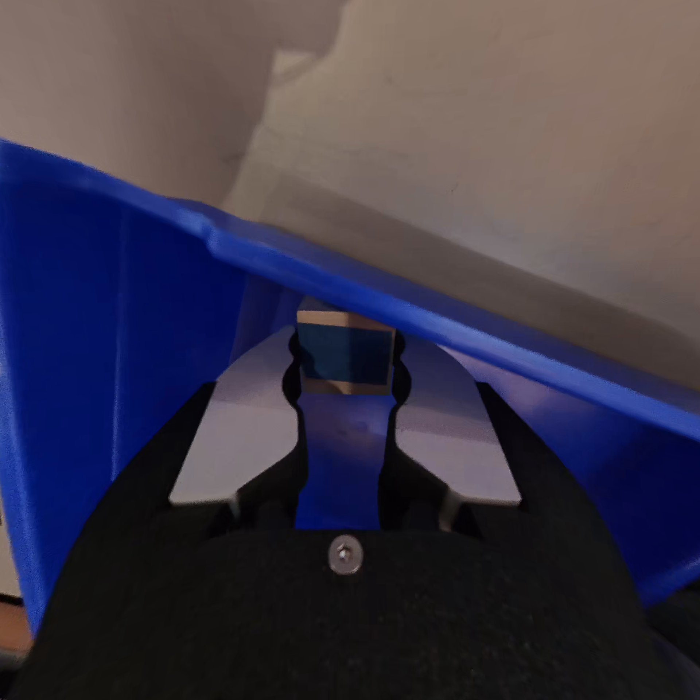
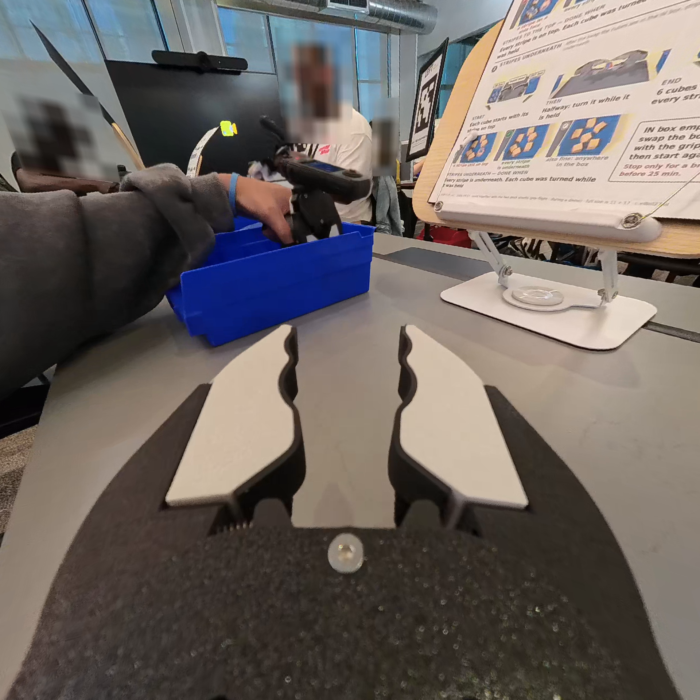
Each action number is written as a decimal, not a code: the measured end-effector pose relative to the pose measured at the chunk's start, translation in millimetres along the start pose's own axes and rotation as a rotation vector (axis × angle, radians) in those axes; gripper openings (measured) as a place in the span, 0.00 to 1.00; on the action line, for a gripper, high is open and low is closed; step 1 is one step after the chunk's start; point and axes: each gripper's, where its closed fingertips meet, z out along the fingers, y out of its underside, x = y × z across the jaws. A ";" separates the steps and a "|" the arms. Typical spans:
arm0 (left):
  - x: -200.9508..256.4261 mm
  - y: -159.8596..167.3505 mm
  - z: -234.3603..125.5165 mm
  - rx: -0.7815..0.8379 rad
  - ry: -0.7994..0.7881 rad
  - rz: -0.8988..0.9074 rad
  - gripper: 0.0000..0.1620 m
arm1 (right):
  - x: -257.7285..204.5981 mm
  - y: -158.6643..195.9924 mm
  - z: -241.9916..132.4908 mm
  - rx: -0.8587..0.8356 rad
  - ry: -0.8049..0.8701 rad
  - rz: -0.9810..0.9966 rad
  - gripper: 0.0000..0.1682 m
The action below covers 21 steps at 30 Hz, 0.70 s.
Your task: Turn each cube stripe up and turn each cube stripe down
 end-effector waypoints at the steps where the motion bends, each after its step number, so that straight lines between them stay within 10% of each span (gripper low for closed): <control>1: -0.7 1.2 -0.7 0.003 0.003 -0.007 0.28 | 0.2 -0.2 0.0 0.001 0.000 0.001 0.30; 11: 18.7 31.3 -89.0 0.062 -0.209 -0.180 0.28 | 7.1 -4.2 -3.5 0.027 0.012 0.057 0.30; 21: 164.8 -94.4 -144.7 0.655 0.069 -0.416 0.27 | 9.0 -4.3 -10.4 0.034 0.020 0.070 0.29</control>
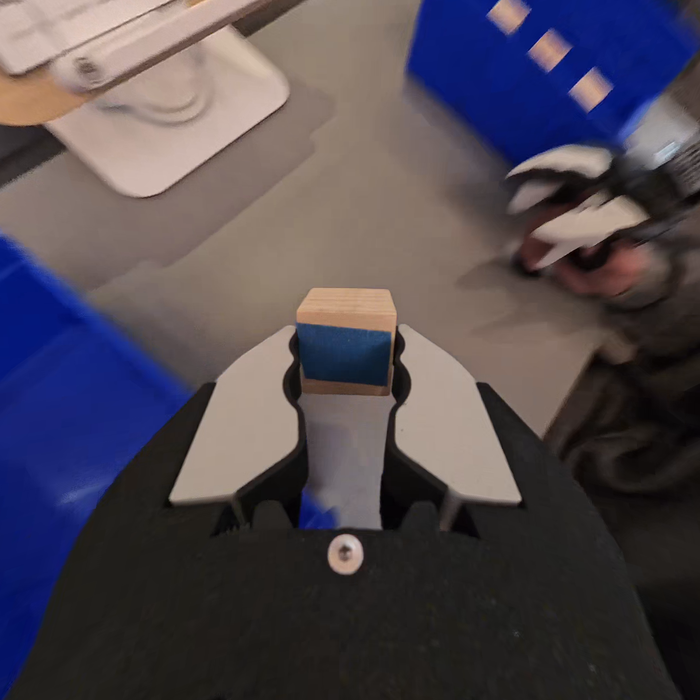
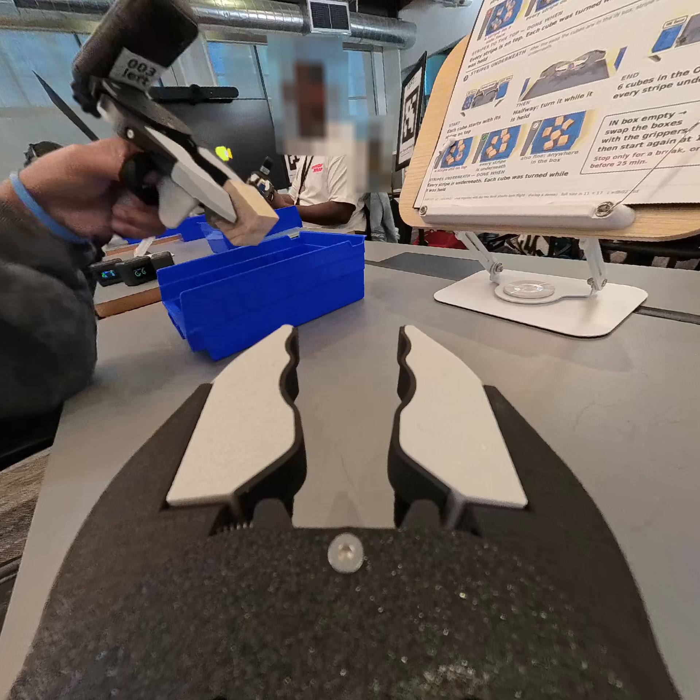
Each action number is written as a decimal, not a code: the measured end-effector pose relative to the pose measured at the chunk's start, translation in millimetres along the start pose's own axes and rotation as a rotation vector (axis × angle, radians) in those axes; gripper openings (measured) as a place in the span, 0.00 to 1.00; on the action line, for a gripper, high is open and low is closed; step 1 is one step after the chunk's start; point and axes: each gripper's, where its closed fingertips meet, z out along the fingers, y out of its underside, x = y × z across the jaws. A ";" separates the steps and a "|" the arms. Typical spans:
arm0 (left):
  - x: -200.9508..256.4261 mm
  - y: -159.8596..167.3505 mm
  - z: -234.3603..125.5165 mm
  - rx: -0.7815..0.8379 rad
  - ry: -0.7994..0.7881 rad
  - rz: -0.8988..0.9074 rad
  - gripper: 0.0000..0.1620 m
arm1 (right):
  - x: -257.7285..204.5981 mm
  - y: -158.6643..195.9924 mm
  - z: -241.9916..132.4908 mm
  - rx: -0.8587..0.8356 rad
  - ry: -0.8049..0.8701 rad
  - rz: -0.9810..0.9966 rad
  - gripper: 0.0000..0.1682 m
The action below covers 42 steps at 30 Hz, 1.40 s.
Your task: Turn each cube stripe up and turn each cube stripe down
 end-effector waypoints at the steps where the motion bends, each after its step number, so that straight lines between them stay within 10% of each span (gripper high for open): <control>1: 17.2 -7.7 9.2 0.047 0.073 -0.061 0.27 | 0.5 -0.3 -0.5 0.004 -0.004 0.013 0.30; 7: 91.0 -58.3 45.4 0.272 0.711 -0.523 0.27 | -4.1 -4.0 -0.5 0.037 -0.077 0.107 0.33; 14: 107.9 -53.5 63.2 0.339 0.996 -0.740 0.27 | -26.9 -5.5 6.8 0.039 -0.253 0.233 0.36; 23: 113.5 -30.4 85.3 0.207 0.992 -0.819 0.27 | -40.9 -15.7 21.5 -0.108 -0.251 -0.293 0.44; 36: 137.4 -23.3 78.5 0.127 1.049 -0.711 0.27 | -53.7 -7.3 42.7 -0.157 -0.256 -0.455 0.29; 42: 111.2 -13.0 60.6 0.308 0.778 -0.532 0.50 | -48.5 -19.2 29.6 -0.148 -0.244 -0.436 0.29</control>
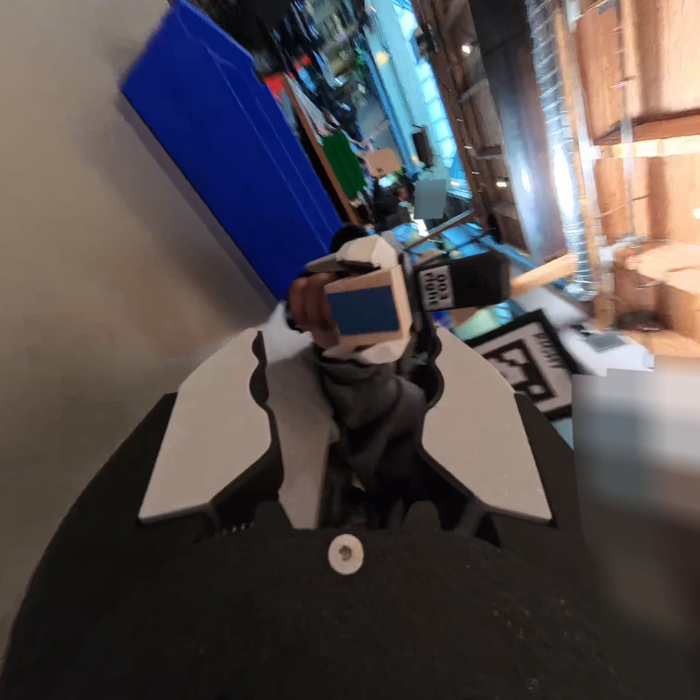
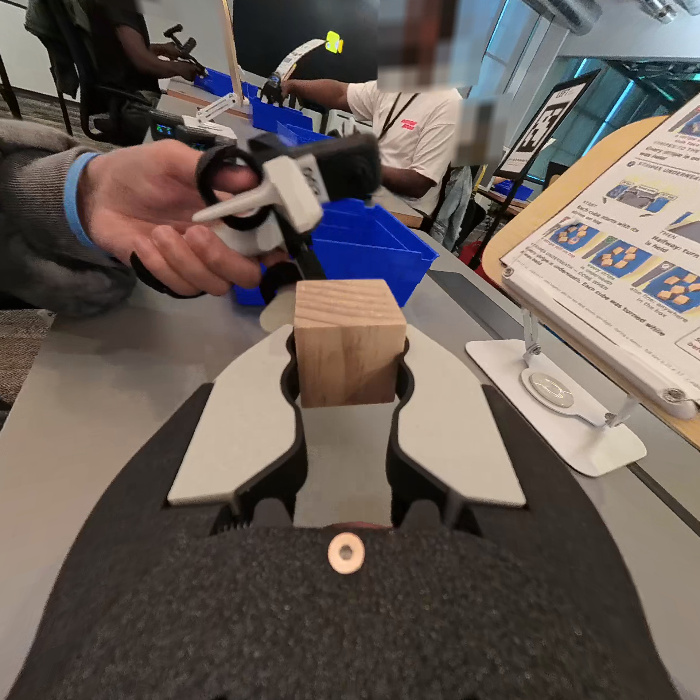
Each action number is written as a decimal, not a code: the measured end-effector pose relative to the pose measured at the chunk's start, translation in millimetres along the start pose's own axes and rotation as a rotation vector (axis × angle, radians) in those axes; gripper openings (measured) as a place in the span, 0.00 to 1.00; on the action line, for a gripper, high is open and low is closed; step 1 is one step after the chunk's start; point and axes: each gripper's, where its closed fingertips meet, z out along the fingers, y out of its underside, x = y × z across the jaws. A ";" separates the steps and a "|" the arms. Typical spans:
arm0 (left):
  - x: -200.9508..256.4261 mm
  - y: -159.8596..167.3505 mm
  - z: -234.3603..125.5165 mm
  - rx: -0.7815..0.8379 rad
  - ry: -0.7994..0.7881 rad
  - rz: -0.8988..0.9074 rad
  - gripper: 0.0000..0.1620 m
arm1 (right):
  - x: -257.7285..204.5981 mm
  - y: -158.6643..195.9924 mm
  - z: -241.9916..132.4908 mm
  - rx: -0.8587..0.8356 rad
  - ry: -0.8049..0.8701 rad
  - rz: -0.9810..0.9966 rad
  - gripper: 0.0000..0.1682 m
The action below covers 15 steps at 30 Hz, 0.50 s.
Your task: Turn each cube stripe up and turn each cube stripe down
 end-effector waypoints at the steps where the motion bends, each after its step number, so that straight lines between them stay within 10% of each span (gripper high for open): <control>1: -4.1 1.1 -8.5 0.034 -0.066 0.079 0.52 | 3.1 -1.3 -4.1 0.000 0.010 0.004 0.29; 7: -17.4 58.0 -38.1 0.090 -0.311 0.477 0.49 | 47.0 -11.7 -42.7 -0.048 0.144 0.102 0.29; 15: -15.5 73.7 -34.9 0.036 -0.320 0.490 0.45 | 192.3 25.2 -150.6 -0.531 0.690 0.607 0.29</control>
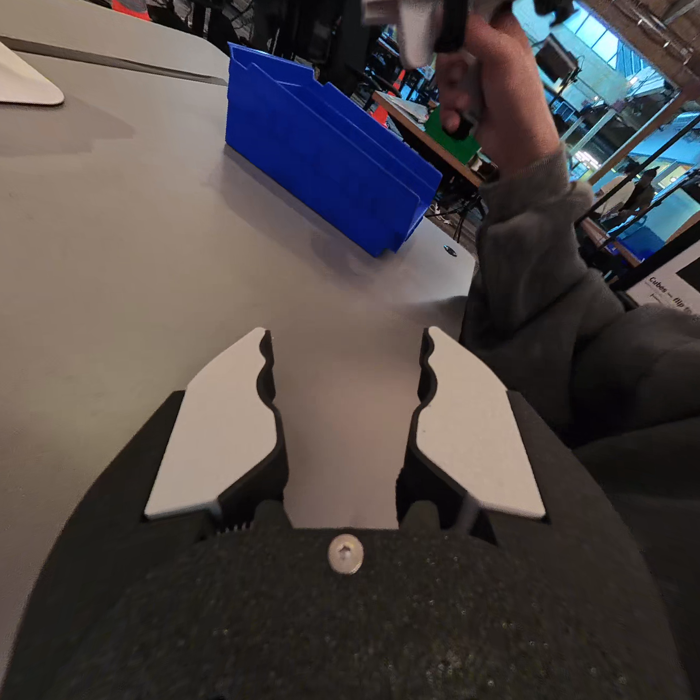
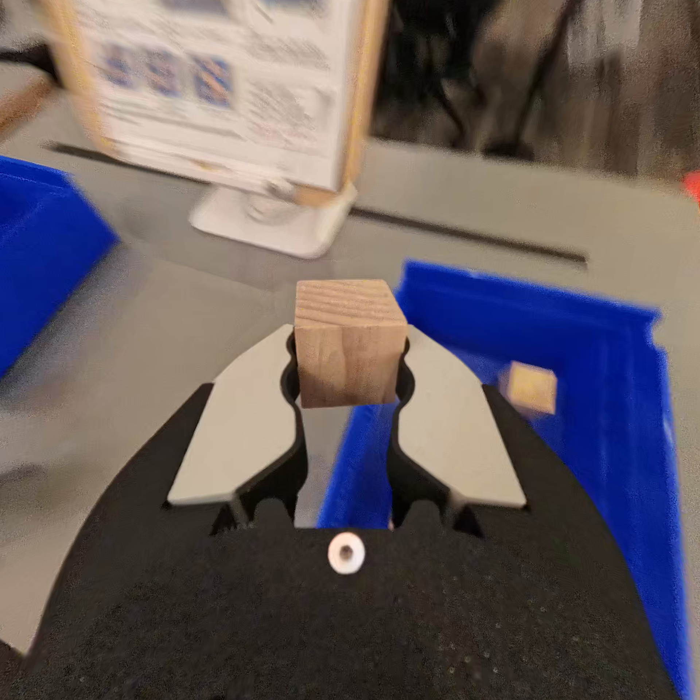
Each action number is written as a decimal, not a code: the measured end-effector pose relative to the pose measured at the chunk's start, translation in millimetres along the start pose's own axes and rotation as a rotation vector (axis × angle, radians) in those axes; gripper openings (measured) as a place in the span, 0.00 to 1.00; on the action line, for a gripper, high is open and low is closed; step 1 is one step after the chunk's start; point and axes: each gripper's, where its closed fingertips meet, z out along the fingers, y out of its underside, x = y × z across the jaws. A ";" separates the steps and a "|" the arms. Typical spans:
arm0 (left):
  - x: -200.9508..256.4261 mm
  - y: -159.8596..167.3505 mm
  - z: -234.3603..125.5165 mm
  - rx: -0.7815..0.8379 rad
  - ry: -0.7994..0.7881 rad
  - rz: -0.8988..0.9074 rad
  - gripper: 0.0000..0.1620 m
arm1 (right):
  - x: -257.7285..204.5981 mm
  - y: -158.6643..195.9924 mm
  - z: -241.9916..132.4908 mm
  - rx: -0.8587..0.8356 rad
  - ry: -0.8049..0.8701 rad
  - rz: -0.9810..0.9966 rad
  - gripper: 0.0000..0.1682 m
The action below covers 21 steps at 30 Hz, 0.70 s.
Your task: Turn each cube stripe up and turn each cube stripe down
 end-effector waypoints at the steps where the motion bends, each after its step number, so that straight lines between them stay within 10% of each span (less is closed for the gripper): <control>1: -0.7 1.1 0.8 -0.009 0.000 0.009 0.45 | 22.9 8.8 10.8 -0.122 0.074 0.044 0.29; 8: 1.9 11.6 4.4 -0.070 0.026 -0.012 0.45 | 98.1 83.3 91.8 -0.698 0.208 0.208 0.29; 21: 11.3 9.9 3.0 -0.076 0.084 -0.060 0.45 | 108.4 130.6 136.1 -0.857 0.227 0.214 0.29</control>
